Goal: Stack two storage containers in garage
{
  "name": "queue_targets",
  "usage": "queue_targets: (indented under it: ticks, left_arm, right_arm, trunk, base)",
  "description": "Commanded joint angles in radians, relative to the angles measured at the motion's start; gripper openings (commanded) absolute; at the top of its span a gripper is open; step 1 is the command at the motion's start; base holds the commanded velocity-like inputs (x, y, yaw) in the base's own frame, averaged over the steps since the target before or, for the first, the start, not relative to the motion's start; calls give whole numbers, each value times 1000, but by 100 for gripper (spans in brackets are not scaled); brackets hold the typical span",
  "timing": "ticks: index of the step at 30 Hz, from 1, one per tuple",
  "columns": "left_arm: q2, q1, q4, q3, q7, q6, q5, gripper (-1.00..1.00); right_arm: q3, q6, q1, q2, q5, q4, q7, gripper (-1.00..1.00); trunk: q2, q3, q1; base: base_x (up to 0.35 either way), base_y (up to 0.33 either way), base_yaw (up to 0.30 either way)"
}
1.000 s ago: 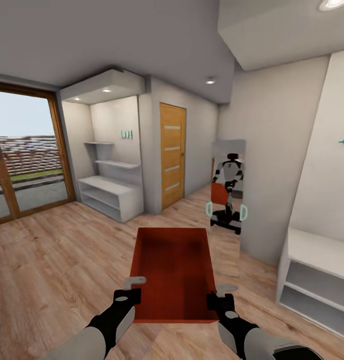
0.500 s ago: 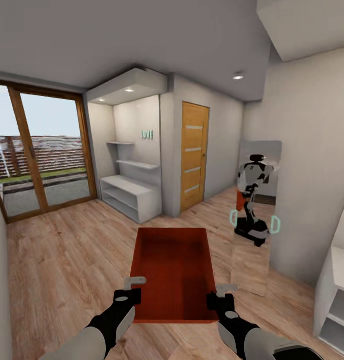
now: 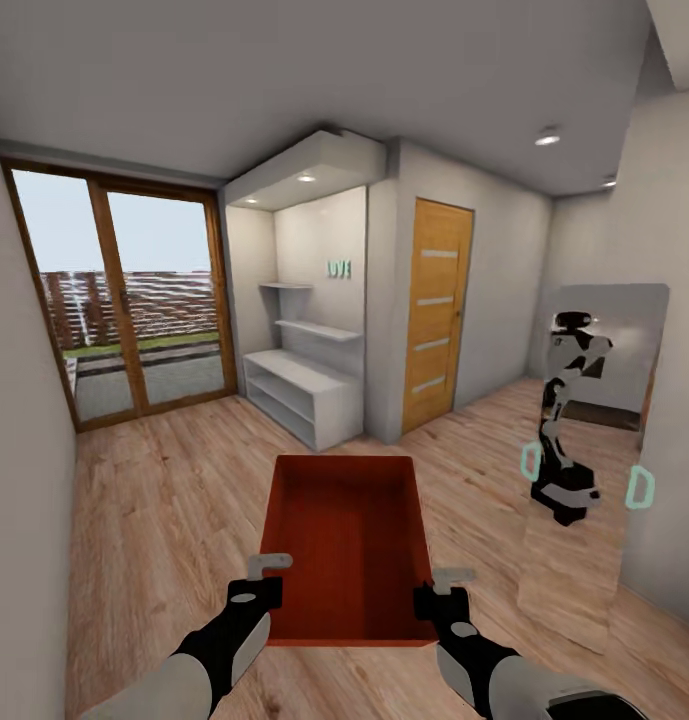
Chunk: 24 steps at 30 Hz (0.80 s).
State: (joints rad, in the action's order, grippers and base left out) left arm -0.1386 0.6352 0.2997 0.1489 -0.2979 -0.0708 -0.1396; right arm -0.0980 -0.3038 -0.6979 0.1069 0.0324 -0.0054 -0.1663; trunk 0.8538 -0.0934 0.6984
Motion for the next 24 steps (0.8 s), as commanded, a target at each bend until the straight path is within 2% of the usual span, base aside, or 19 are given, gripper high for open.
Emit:
queue_targets:
  ticks: [1, 7, 17, 24]
  left_arm:
    - [4, 1, 5, -49, -13, 16, 15, -100]
    - [9, 1, 2, -49, -12, 16, 15, -100]
    - [10, 1, 4, -49, -12, 17, -16, -100]
    - [10, 1, 4, -49, -12, 17, -17, -100]
  right_arm:
    - [55, 1, 0, 0, -14, 1, 2, -100]
    - [55, 0, 0, 2, -14, 1, 2, -100]
    - [55, 1, 0, 1, -14, 1, 2, -100]
    - [55, 1, 0, 2, -14, 1, 1, -100]
  trunk:
    - [1, -2, 1]
    - [1, -2, 1]
    - [1, -2, 1]
    - [1, -2, 1]
  base:
    - [319, 0, 273]
    - [319, 0, 200]
    - [319, 0, 19]
    - [319, 0, 0]
